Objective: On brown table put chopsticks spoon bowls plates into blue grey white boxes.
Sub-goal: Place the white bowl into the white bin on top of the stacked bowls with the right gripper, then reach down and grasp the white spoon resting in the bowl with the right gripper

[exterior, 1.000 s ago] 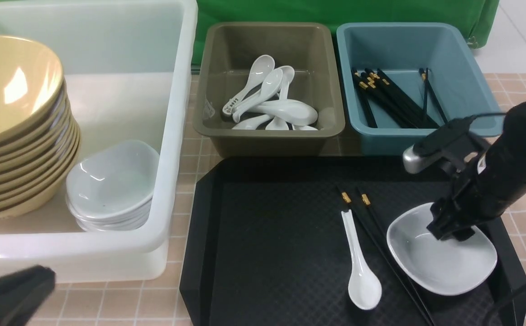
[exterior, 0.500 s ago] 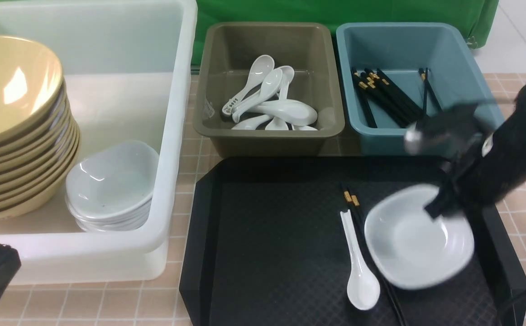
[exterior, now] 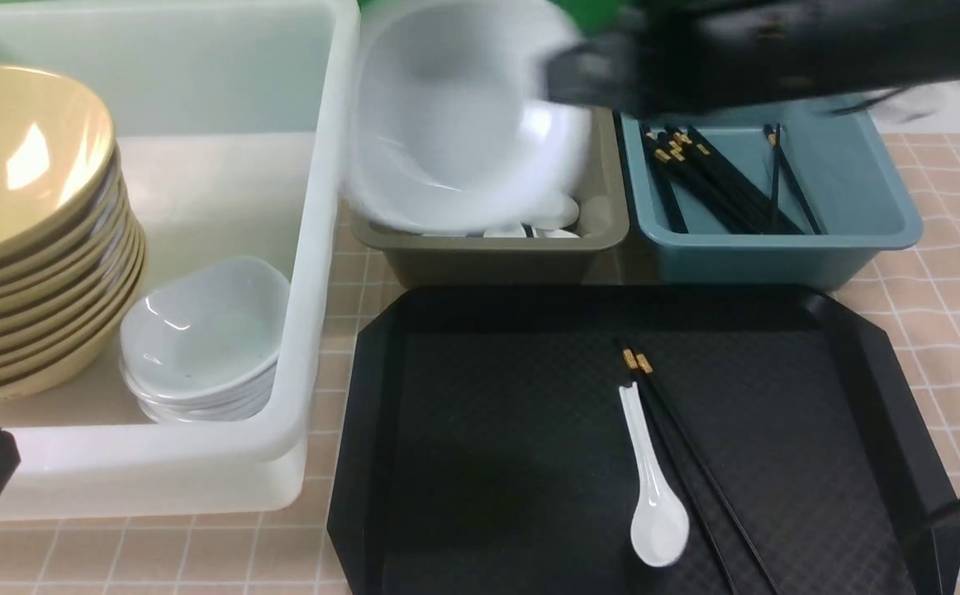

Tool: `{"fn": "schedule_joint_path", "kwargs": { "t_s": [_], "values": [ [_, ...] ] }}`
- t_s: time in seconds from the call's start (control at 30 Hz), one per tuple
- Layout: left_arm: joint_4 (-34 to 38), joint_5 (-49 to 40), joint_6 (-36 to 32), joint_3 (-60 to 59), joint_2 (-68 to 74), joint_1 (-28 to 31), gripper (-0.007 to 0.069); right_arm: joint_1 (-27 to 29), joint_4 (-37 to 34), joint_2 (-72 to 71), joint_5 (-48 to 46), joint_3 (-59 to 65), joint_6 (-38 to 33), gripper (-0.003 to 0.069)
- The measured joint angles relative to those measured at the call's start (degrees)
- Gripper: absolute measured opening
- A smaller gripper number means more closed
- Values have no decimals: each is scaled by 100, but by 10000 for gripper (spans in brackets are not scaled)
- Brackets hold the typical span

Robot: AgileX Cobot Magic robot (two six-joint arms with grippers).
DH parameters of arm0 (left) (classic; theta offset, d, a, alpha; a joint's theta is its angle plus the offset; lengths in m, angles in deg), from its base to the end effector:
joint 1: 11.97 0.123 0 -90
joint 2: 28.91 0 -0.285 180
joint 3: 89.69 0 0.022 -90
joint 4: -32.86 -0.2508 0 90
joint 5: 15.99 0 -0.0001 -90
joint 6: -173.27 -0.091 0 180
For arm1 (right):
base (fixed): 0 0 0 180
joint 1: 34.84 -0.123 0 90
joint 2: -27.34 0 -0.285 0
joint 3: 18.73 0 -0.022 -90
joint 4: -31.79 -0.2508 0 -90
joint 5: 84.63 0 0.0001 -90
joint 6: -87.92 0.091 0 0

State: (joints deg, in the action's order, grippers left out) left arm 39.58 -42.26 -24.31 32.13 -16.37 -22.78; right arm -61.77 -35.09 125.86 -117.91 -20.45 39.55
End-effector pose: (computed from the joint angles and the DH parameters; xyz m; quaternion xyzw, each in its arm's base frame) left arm 0.0399 -0.0124 0.2775 0.1618 0.7302 -0.0151 0.6636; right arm 0.3064 0.2072 0.3685 -0.2325 0.7762 0.3949 0.4331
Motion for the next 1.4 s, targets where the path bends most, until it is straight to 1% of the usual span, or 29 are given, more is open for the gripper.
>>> {"fn": "schedule_joint_path", "kwargs": {
  "t_s": [0.03,0.07,0.1,0.13,0.23,0.4,0.43,0.5,0.63,0.67,0.7,0.77,0.8,0.9,0.97,1.0,1.03,1.07,1.1,1.13,1.17,1.2,1.23,1.33,1.37,1.4],
  "values": [
    [0,0,0,0,0,0,8,-235,-671,291,172,-36,-549,76],
    [0,0,0,0,0,0,8,-273,-767,291,200,-43,-643,76],
    [0,0,0,0,0,0,8,-576,-1347,667,422,-155,-1305,76],
    [0,0,0,0,0,0,8,-727,-1509,864,560,-237,-1521,76],
    [0,0,0,0,0,0,8,-1264,-1797,1643,1088,-679,-1908,77],
    [0,0,36,0,0,0,8,-1654,-1741,2512,1209,-1257,-2059,104],
    [0,0,92,0,0,0,8,-1690,-1663,2650,1209,-1330,-2064,122],
    [0,0,128,0,0,-7,8,-1715,-1530,2780,1228,-1370,-2064,183],
    [0,0,128,0,0,-7,8,-1694,-1484,2763,1216,-1410,-2065,353],
    [0,0,128,0,0,-7,8,-1683,-1472,2757,1203,-1410,-2065,362],
    [0,0,128,0,0,-7,8,-1618,-1310,2670,975,-1410,-2059,433],
    [0,0,128,0,0,-7,8,-1494,-863,2501,681,-1410,-1857,477],
    [0,0,128,0,0,-7,8,-1386,-460,2292,445,-1410,-1539,489],
    [0,0,128,0,0,-7,8,-1102,1266,1622,-129,-1410,-494,496],
    [0,0,128,0,0,-7,8,-903,2674,1178,-749,-1429,535,491],
    [0,0,128,0,0,-7,8,-825,3605,935,-1198,-1435,1059,484],
    [0,6,128,0,0,-7,8,-763,4316,777,-1579,-1417,1650,479],
    [0,13,128,0,0,-7,8,-713,4806,702,-1802,-1369,1922,476],
    [0,12,128,0,0,-7,8,-685,5019,664,-1943,-1334,2097,474],
    [0,25,128,0,0,-7,8,-553,5656,572,-2477,-1076,2775,470],
    [-1,26,128,0,0,-7,8,-553,5711,567,-2520,-1076,2841,470],
    [-50,36,128,0,0,-7,8,-407,6044,567,-2696,-641,3285,467],
    [-63,42,128,0,0,-7,8,-373,6106,579,-2676,-397,3447,467],
    [-105,121,128,-72,0,-7,8,-326,6226,603,-2260,569,3866,467],
    [-105,131,128,-80,0,-7,8,-326,6221,603,-2219,629,3891,467],
    [-107,202,128,-148,0,-7,8,-326,6203,622,-1823,1121,4100,467]
  ]
}}
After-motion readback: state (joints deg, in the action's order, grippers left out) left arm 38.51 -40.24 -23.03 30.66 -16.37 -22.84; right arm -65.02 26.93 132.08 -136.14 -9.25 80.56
